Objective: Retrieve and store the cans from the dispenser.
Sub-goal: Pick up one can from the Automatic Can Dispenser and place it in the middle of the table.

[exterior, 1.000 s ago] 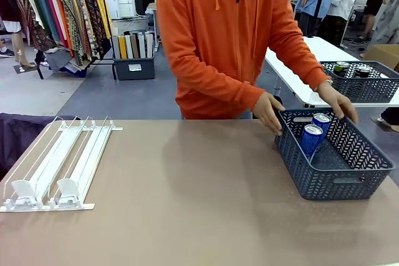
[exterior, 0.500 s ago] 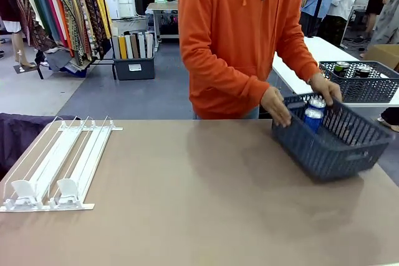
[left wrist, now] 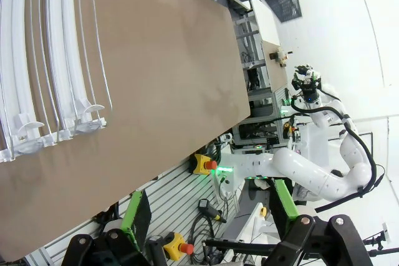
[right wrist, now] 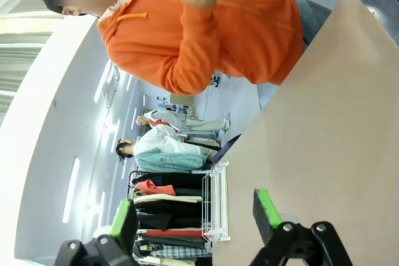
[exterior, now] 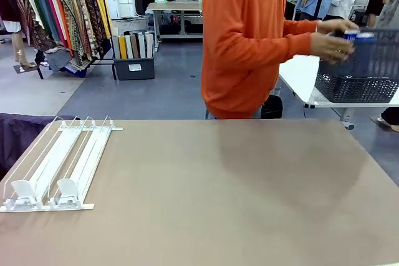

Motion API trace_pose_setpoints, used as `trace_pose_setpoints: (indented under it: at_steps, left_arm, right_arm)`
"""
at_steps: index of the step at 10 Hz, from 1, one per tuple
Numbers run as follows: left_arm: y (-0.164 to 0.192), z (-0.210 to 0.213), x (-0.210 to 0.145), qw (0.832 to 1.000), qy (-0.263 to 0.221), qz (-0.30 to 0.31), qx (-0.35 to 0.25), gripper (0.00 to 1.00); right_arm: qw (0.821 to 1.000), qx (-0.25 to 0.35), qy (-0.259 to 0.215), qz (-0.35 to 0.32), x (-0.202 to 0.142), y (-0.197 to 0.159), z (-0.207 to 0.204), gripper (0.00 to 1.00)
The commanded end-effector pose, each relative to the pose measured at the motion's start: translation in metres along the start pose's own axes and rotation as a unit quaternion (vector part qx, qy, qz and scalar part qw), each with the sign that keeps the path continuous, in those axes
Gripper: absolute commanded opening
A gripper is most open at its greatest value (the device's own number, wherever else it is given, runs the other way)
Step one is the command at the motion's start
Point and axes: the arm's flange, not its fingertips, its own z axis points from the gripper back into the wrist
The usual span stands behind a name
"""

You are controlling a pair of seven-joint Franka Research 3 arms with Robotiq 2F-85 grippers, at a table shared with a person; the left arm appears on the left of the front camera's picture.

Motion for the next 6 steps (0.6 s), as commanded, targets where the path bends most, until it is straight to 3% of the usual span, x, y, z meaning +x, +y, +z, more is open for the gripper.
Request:
trace_pose_setpoints:
  at_steps: [1,6]
  left_arm:
    - [0.0001,0.0003,0.0017,1.000,-0.003,-0.010,-0.010,1.00]
    - [0.0001,0.0003,0.0017,1.000,-0.003,-0.010,-0.010,1.00]
  right_arm:
    - [1.000,0.010,-0.004,0.006,0.0007,0.0015,-0.0020,1.00]
    - [1.000,0.010,-0.004,0.006,0.0007,0.0015,-0.0020,1.00]
